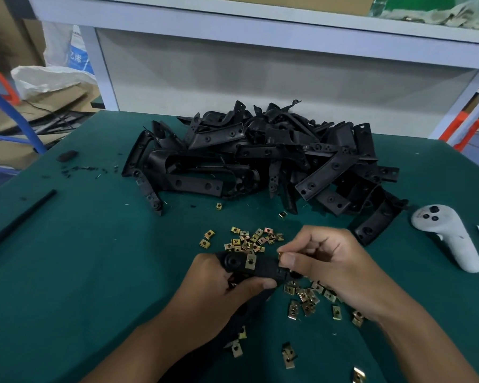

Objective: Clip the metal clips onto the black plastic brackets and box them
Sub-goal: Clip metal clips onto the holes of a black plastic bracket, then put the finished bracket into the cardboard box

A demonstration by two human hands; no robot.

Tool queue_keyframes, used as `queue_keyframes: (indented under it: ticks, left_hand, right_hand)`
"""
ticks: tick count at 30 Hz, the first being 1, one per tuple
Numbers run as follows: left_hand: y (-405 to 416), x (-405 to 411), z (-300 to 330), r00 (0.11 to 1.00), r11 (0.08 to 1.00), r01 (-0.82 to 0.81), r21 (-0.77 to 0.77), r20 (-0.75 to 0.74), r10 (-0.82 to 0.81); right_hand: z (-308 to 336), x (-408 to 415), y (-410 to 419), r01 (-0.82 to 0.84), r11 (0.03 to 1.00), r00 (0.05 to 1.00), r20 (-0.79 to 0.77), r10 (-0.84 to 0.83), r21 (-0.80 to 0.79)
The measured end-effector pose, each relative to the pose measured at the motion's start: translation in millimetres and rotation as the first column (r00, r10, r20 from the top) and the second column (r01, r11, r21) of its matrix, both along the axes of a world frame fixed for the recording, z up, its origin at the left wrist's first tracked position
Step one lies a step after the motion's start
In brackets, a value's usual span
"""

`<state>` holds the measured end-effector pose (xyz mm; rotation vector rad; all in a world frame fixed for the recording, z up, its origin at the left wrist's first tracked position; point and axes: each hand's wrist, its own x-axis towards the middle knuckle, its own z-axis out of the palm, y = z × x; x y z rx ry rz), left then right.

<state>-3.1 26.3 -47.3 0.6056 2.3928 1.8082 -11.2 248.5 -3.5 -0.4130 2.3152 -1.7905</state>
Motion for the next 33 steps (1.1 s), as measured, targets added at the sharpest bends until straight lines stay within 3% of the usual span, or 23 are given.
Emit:
queue_keyframes:
  ticks: [6, 13, 19, 24, 28, 31, 33]
  left_hand:
    - [-2, -4, 0, 0.999, 0.996, -0.046, 0.071, -0.011, 0.046]
    - [4, -4, -3, 0.999, 0.97, -0.031, 0.24, 0.012, 0.029]
    - [2, -5, -2, 0.97, 0.938, -0.167, 0.302, -0.12, 0.211]
    - [9, 8, 12, 0.976, 0.917, -0.2, 0.346, -0.017, 0.219]
    - [22, 33, 34, 0.975, 0.951, -0.151, 0.271, -0.119, 0.189]
    - [54, 55, 59, 0.935, 0.998, -0.026, 0.061, -0.353, 0.045]
    - [89, 74, 73, 0.901, 0.998, 0.065, -0.014, -0.43, -0.065]
  right_hand:
    - [-9, -1, -4, -0.041, 0.998, 0.997, -0.065, 0.044, 0.044]
    - [-13, 0, -12, 0.013, 0.995, 0.994, -0.106, -0.024, -0.099]
    - [-9, -4, -3, 0.067, 0.989, 0.988, -0.126, -0.084, -0.132]
    - [15, 4, 4, 0.044, 0.992, 0.991, -0.119, -0.058, -0.116]
    - [40, 49, 25, 0.139, 0.99, 0.937, -0.326, -0.124, 0.022]
    - [53, 105, 58, 0.278, 0.961, 0.869, -0.429, -0.248, 0.008]
    - [59, 148, 85, 0.399, 0.917, 0.819, -0.444, -0.365, -0.019]
